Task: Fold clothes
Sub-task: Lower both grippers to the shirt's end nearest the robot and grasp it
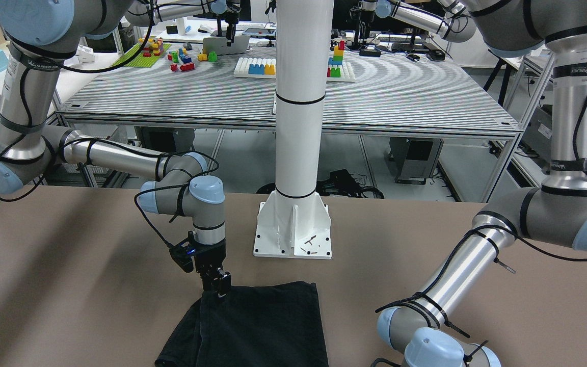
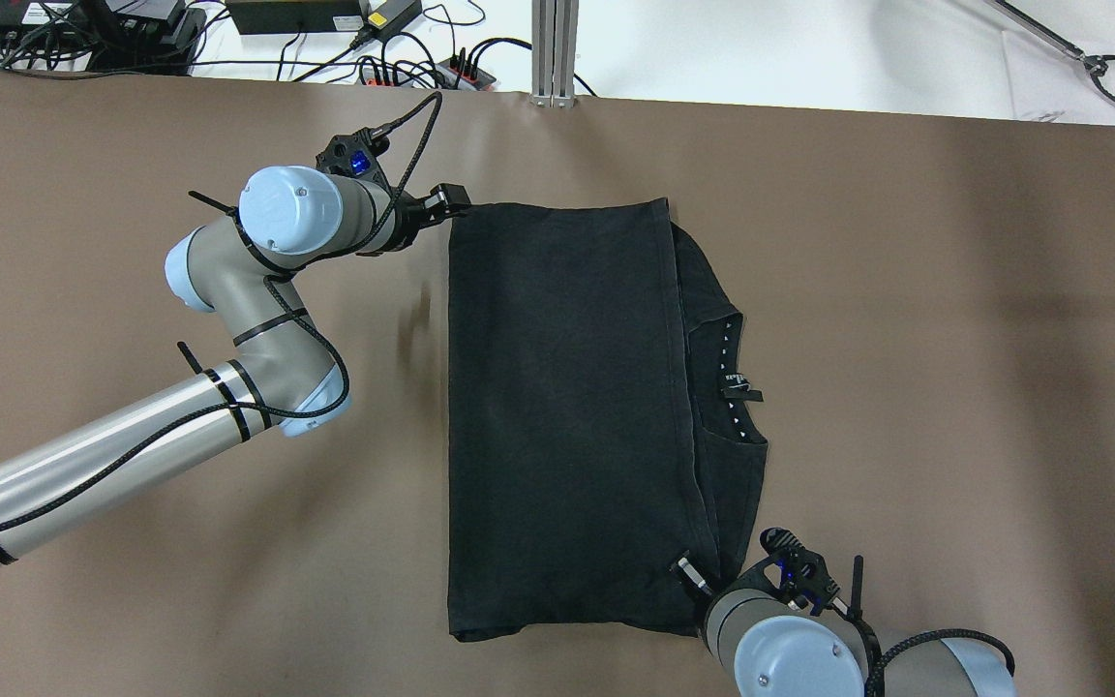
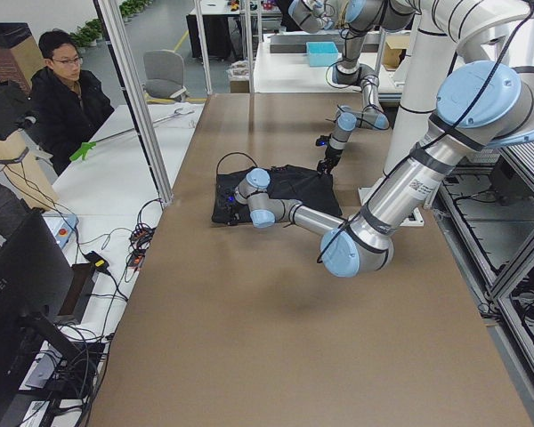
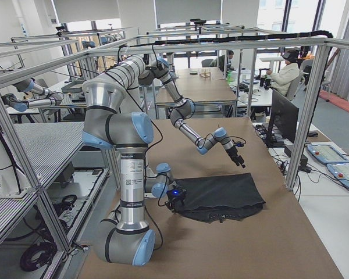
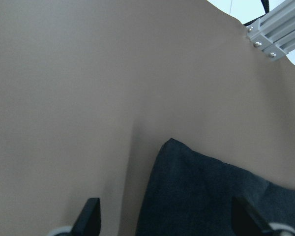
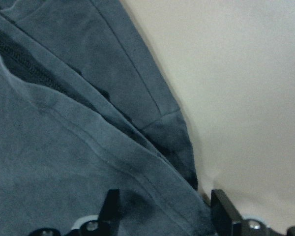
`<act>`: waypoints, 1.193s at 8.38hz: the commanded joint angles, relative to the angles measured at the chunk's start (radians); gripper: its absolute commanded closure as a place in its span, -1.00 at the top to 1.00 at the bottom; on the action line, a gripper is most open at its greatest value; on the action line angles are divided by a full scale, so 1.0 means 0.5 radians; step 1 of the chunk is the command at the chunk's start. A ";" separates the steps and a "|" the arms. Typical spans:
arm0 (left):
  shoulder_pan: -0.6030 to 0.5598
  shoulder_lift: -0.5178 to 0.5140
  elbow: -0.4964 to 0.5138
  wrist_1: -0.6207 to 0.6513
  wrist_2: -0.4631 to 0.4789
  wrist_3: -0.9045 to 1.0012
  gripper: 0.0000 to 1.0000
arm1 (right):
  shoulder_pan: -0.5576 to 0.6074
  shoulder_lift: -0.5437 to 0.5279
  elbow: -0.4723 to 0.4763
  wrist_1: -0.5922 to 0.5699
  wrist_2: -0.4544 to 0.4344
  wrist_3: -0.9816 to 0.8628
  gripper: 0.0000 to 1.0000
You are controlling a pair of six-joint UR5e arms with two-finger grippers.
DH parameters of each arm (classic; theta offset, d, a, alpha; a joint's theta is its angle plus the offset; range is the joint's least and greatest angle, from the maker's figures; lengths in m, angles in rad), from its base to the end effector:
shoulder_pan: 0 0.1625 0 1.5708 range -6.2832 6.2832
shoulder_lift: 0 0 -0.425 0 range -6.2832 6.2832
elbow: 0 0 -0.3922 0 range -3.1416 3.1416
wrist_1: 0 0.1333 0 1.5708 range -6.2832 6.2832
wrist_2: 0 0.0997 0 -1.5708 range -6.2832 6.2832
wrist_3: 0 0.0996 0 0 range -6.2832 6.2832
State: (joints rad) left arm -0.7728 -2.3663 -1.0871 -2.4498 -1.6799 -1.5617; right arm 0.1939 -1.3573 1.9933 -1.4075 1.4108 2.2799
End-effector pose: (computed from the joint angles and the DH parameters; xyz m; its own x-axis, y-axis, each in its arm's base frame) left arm 0.4914 -0.6502 0.2838 0.2712 -0.2518 -0.9290 0.6192 0.7846 -0.0319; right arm -0.5066 -0.2515 0.3420 0.3224 0.7184 0.6164 -0.6749 0.6310 -0.3825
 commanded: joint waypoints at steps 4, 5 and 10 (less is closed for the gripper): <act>0.033 0.014 -0.025 0.000 0.046 -0.015 0.88 | -0.014 -0.004 -0.023 0.002 0.001 0.011 -0.84; 0.039 0.014 -0.022 0.000 0.074 -0.015 0.88 | -0.014 -0.001 -0.023 0.002 0.004 -0.004 -1.00; 0.051 0.014 -0.050 0.000 0.074 -0.073 0.88 | 0.005 0.009 0.243 -0.096 0.038 -0.022 -1.00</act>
State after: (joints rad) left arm -0.7493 -2.3597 -1.0996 -2.4497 -1.6417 -1.5780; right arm 0.1988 -1.3525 2.0460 -1.4198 1.4253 2.2665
